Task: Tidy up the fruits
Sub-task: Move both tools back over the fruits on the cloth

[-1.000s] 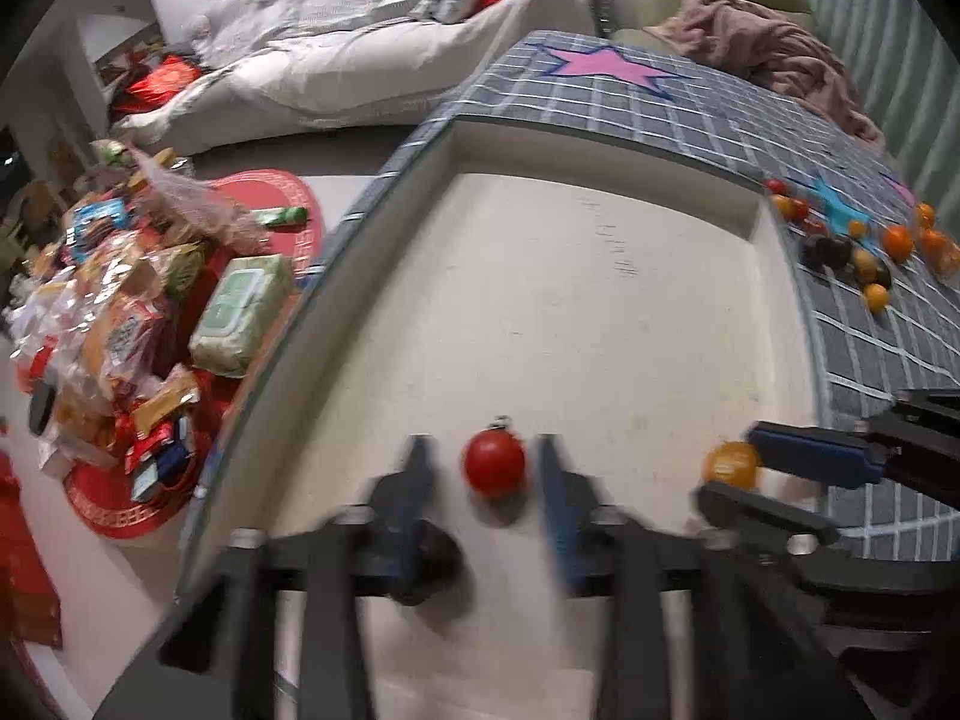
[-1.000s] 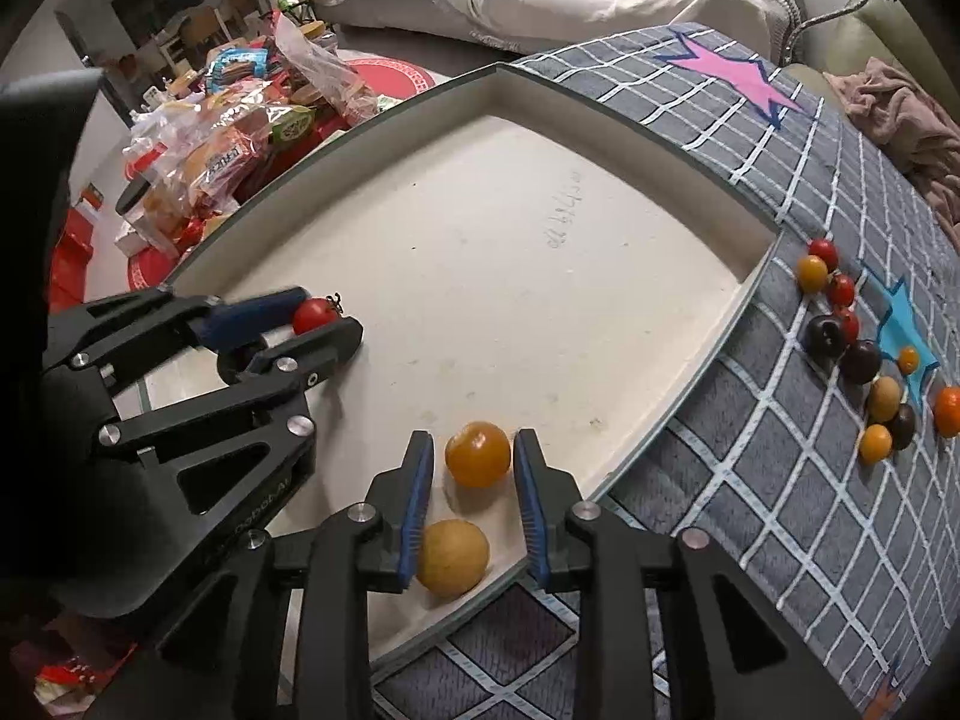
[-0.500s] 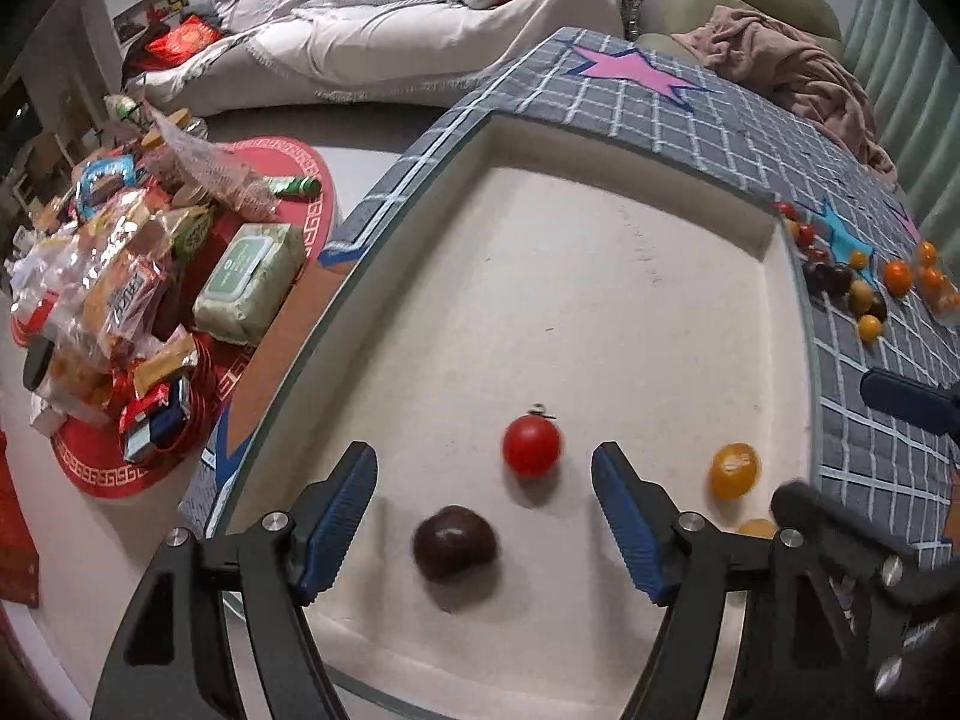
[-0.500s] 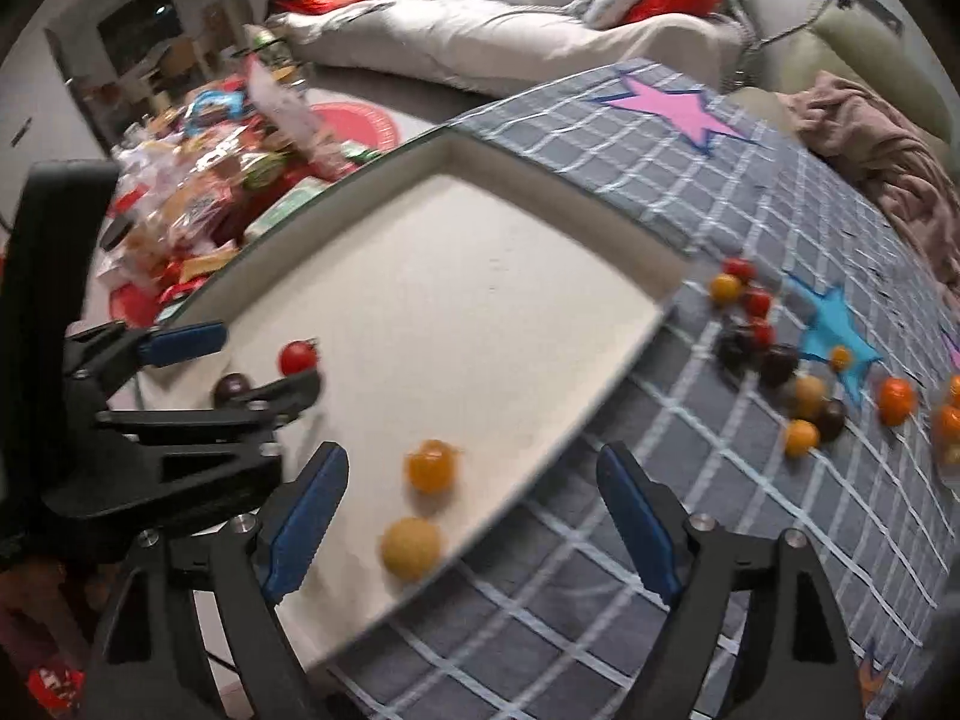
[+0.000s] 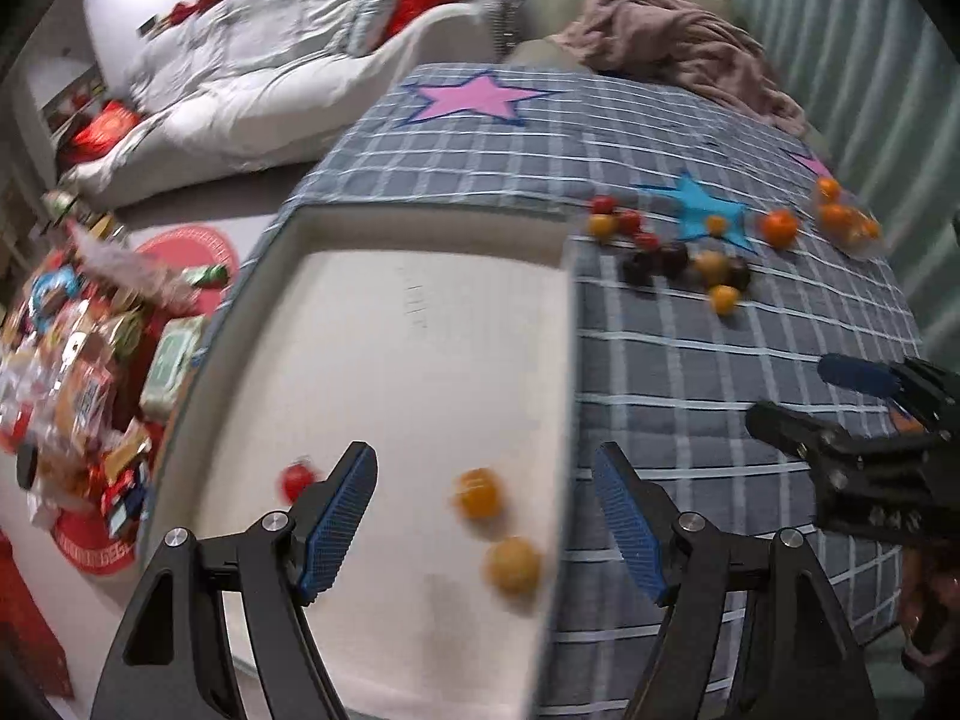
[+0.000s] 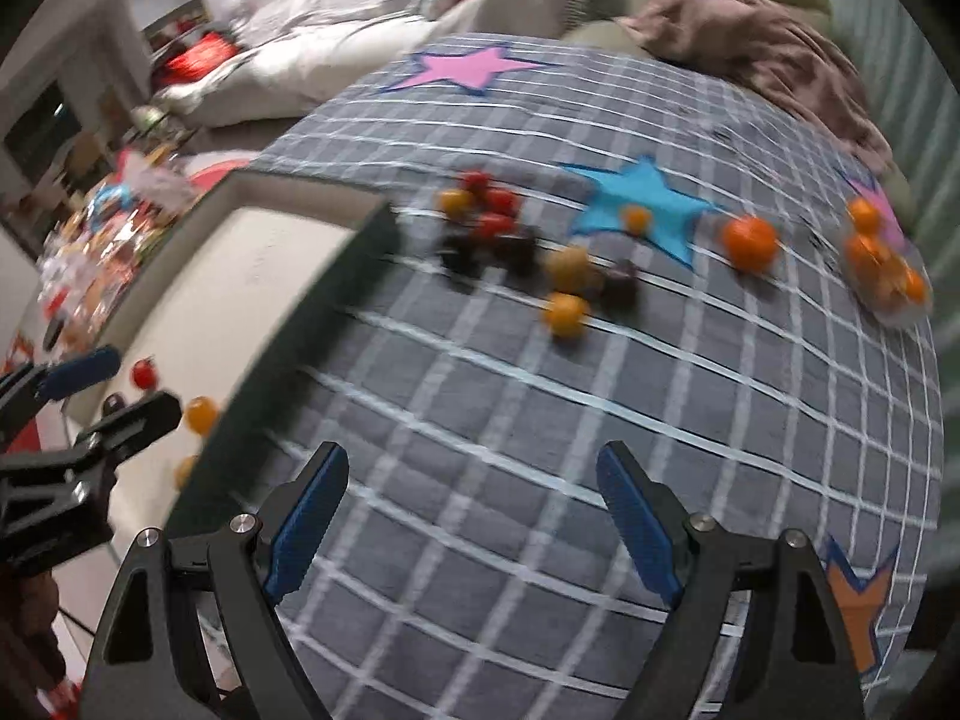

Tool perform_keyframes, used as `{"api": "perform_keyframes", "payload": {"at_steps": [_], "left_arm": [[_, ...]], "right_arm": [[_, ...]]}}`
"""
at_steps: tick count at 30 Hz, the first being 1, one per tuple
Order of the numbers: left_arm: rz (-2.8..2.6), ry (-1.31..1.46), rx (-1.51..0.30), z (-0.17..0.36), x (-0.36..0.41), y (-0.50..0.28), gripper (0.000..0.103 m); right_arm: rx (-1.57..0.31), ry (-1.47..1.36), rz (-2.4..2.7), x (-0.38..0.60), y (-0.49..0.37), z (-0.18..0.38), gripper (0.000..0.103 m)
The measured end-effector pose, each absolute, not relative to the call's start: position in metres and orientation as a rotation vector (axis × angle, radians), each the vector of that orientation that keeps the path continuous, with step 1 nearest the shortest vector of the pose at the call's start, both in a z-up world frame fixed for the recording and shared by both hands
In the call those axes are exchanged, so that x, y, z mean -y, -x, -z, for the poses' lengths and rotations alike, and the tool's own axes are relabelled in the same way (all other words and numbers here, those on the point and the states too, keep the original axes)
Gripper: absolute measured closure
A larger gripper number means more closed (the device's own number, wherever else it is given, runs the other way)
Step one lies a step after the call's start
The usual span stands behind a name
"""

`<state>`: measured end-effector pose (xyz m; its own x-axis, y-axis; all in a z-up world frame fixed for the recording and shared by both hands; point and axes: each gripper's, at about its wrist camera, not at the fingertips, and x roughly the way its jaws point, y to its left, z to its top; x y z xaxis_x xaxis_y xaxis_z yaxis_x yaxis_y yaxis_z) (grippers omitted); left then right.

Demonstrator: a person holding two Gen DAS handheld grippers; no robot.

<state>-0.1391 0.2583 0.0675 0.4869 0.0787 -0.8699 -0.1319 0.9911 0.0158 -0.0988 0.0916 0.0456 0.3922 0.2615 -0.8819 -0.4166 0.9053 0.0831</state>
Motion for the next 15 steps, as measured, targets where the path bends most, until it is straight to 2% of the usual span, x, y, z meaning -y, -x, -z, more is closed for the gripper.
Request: {"api": "perform_keyframes", "payload": {"at_steps": [15], "left_arm": [[-0.089, -0.002, -1.086, -0.038, -0.166, 0.07, 0.028]], "right_arm": [[-1.08, -0.03, -0.343, -0.033, 0.025, -0.045, 0.016]]}}
